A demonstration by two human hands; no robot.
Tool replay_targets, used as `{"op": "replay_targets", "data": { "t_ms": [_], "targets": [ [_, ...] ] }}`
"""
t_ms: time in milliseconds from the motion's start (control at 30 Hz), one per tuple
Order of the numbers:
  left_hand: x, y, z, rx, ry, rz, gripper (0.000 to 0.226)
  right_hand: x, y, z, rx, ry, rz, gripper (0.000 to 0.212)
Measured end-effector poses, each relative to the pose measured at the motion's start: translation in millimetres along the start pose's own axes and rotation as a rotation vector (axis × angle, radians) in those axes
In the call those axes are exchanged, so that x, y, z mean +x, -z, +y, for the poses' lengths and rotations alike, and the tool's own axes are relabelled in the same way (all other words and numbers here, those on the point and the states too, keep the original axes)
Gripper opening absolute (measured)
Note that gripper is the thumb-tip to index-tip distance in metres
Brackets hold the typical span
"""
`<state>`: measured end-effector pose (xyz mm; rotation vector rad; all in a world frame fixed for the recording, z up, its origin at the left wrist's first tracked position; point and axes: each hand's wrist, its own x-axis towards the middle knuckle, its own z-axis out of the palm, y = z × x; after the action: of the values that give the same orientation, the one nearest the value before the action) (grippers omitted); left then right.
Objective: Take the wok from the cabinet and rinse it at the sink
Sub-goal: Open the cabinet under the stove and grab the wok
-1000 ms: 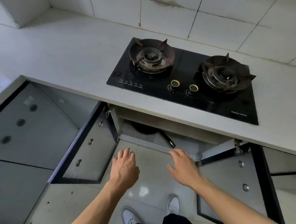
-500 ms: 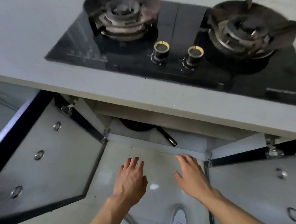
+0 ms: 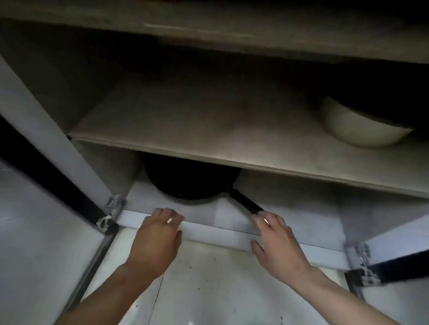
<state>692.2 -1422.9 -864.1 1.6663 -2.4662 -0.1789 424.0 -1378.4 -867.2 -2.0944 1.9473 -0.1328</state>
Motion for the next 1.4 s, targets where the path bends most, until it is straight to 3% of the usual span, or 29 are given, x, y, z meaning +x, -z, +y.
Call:
{"op": "replay_targets", "data": {
  "t_ms": [367,567,833,1100,1400],
  "targets": [
    [40.6,-93.8,-12.4,-0.008,-0.085,0.152,0.023,66.5,-82.8,35.1,-0.194,0.026,0.117,0.067],
    [72.0,-104.0,-26.2,0.109,-0.031,0.155,0.048,92.2,-93.1,35.4,-0.255,0.002,0.070,0.077],
    [90.0,-122.6,-57.6,0.216,0.051,0.158,0.034,116.5,-103.4,41.8,-0.220,-0.013,0.114,0.090],
    [99.1,-127.3,-59.0,0.234,0.015,0.179,0.032,113.2,-107.9,49.6,-0.217,-0.025,0.133,0.092],
    [64.8,-137.4,-50.3,0.260,-0.117,0.208,0.048,67.2,-114.9,58.4,-0.195,-0.031,0.162,0.091]
  ]
}}
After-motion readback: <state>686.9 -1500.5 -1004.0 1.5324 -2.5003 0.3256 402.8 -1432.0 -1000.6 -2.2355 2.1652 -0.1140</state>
